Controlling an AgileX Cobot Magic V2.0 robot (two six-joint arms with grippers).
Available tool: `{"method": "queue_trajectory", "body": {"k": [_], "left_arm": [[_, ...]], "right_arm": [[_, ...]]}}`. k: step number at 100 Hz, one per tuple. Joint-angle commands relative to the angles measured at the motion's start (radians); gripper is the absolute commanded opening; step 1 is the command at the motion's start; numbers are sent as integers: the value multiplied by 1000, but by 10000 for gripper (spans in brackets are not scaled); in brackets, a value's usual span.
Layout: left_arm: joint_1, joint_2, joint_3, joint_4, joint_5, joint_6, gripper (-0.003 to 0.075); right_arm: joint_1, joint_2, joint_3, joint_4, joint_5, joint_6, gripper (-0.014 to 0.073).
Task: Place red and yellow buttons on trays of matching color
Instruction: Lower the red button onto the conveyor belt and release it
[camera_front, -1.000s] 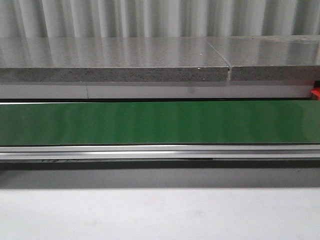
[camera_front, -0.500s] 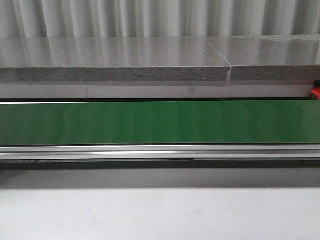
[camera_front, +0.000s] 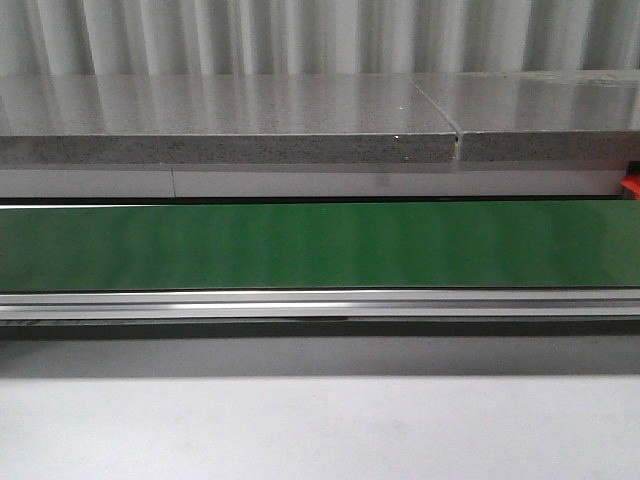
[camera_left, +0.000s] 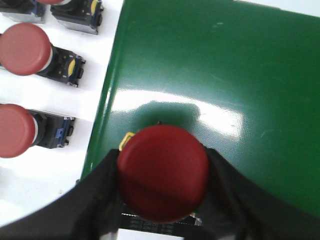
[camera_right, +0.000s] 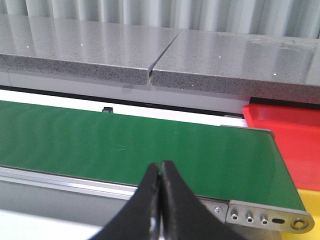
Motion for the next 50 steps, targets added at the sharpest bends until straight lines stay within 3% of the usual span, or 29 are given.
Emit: {"method": "queue_trajectory", "body": {"k": [1, 11, 18, 50], "left_arm": [[-3, -18, -28, 12, -38, 5, 277], [-5, -18, -28, 7, -30, 18, 524], [-5, -18, -28, 0, -30, 18, 617], [-62, -135, -28, -27, -30, 21, 587]], "right_arm": [[0, -10, -15, -8, -73, -1, -69], [0, -10, -15, -8, -73, -1, -69], [0, -10, -15, -8, -73, -1, -69], [0, -10, -15, -8, -73, -1, -69]]}}
